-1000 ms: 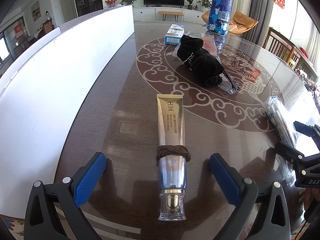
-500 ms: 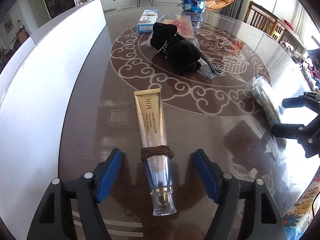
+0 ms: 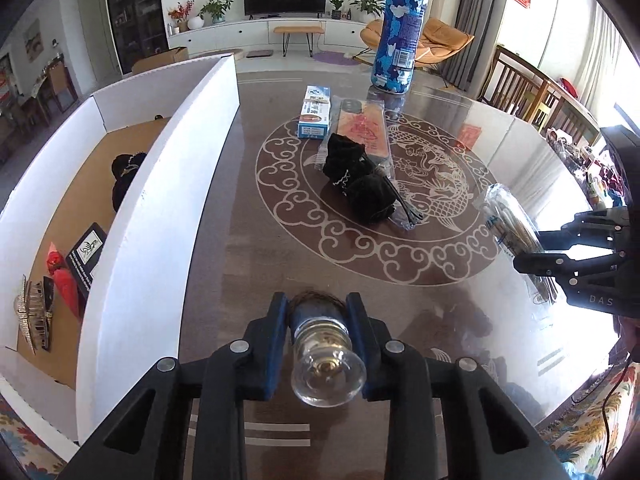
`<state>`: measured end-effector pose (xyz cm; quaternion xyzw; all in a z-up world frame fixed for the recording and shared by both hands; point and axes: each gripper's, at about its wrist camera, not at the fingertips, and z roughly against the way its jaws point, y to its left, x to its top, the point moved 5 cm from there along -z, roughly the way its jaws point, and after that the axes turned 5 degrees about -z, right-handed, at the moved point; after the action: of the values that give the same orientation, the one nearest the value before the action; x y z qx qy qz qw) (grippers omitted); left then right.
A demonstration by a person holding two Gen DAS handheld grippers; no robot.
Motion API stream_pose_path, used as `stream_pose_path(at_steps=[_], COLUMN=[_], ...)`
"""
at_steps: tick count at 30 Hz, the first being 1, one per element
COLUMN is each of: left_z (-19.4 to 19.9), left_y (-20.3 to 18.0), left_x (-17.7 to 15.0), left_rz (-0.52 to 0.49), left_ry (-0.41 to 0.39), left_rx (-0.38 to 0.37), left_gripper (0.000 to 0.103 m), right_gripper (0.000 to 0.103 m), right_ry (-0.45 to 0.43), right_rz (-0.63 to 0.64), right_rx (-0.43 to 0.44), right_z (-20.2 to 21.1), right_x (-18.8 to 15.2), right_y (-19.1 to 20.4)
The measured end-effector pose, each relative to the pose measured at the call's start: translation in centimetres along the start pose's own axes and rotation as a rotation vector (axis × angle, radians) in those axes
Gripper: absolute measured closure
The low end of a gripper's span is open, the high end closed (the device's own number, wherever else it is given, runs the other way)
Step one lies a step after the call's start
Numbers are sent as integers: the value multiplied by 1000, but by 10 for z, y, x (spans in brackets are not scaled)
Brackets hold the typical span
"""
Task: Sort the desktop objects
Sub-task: 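Carry the swab bag and gold tube into the bin and open both tools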
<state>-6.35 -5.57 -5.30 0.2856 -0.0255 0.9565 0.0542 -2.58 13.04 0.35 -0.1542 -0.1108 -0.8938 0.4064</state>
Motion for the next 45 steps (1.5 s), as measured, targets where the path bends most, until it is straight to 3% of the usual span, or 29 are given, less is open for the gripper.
stream_pose_path(at_steps=[10, 16, 20, 26, 32, 38, 45], left_z=[39, 41, 62, 114, 132, 101, 44], left_y=[25, 12, 26, 97, 187, 258, 296], left_x=[6, -6, 4, 34, 38, 17, -10], left_rz=[38, 23, 48, 70, 142, 247, 261], left_ry=[-65, -68, -94, -133, -95, 6, 133], left_rx=[-30, -64, -89, 3, 124, 177, 234], left_gripper=[74, 74, 74, 74, 74, 74, 74], right_gripper=[73, 73, 73, 73, 72, 72, 72], right_ry=[-70, -6, -13, -112, -160, -117, -28], right_rz=[48, 54, 64, 163, 245, 295, 323], right_rx=[39, 75, 105, 173, 316, 358, 281], right_z=[31, 9, 12, 54, 71, 19, -59], right_x=[45, 35, 53, 121, 180, 208, 210], right_y=[38, 50, 67, 135, 236, 322, 361])
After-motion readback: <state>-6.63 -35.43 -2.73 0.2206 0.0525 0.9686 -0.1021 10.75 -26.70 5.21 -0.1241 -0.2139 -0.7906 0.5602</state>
